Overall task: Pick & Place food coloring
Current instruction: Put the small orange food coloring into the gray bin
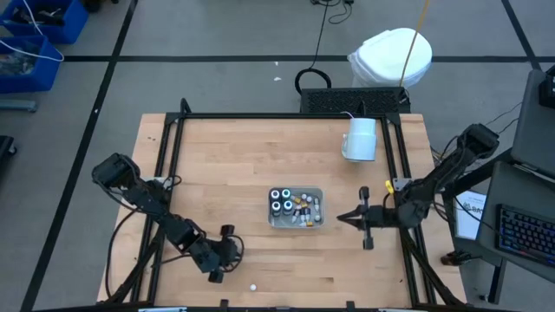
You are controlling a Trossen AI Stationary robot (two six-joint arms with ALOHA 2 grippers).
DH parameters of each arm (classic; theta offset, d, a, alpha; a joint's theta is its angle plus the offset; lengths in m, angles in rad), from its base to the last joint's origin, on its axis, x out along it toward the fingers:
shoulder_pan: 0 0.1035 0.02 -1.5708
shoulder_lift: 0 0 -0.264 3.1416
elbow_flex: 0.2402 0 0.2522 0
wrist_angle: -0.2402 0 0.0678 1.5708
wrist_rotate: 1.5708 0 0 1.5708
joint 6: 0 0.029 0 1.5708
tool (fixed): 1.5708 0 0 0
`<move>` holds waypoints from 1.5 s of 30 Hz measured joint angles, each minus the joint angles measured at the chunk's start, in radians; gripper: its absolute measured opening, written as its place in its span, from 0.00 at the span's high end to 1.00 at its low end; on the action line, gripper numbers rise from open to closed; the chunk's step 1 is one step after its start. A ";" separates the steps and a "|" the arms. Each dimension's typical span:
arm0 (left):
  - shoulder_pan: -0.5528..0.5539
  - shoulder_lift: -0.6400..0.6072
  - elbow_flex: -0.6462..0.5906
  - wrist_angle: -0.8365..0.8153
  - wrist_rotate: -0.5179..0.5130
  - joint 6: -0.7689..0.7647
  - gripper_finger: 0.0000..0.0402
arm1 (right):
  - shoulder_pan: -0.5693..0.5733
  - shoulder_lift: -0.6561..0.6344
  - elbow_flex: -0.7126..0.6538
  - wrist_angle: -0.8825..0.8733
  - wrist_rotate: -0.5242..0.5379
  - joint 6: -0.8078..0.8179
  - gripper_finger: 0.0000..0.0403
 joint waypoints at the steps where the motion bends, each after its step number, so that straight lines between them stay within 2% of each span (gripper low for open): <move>1: 0.003 0.000 0.013 -0.001 0.020 0.001 0.88 | 0.000 0.000 -0.016 0.024 0.000 -0.001 1.00; 5: 0.002 0.000 0.121 -0.013 0.085 -0.011 0.89 | 0.000 -0.004 -0.063 0.086 0.001 -0.015 1.00; 12: -0.033 0.088 0.433 -0.249 0.108 0.070 0.99 | 0.000 -0.024 -0.068 0.114 -0.001 -0.040 1.00; 15: -0.048 0.163 0.539 -0.362 0.100 0.054 0.94 | 0.000 -0.024 -0.068 0.112 -0.002 -0.039 1.00; 19: -0.059 0.264 0.628 -0.483 0.073 0.031 0.79 | 0.000 -0.024 -0.068 0.112 -0.002 -0.038 1.00; 26: -0.049 0.304 0.665 -0.515 0.074 0.039 0.47 | 0.000 -0.024 -0.068 0.114 -0.002 -0.039 1.00; 31: -0.038 0.304 0.665 -0.536 0.071 0.035 0.34 | 0.000 -0.024 -0.068 0.115 -0.003 -0.039 1.00; 37: -0.039 0.304 0.665 -0.545 0.072 0.025 0.31 | 0.000 -0.024 -0.068 0.113 -0.003 -0.022 1.00; 45: -0.044 0.304 0.665 -0.548 0.074 -0.052 0.36 | 0.000 -0.024 -0.068 0.112 -0.003 -0.002 1.00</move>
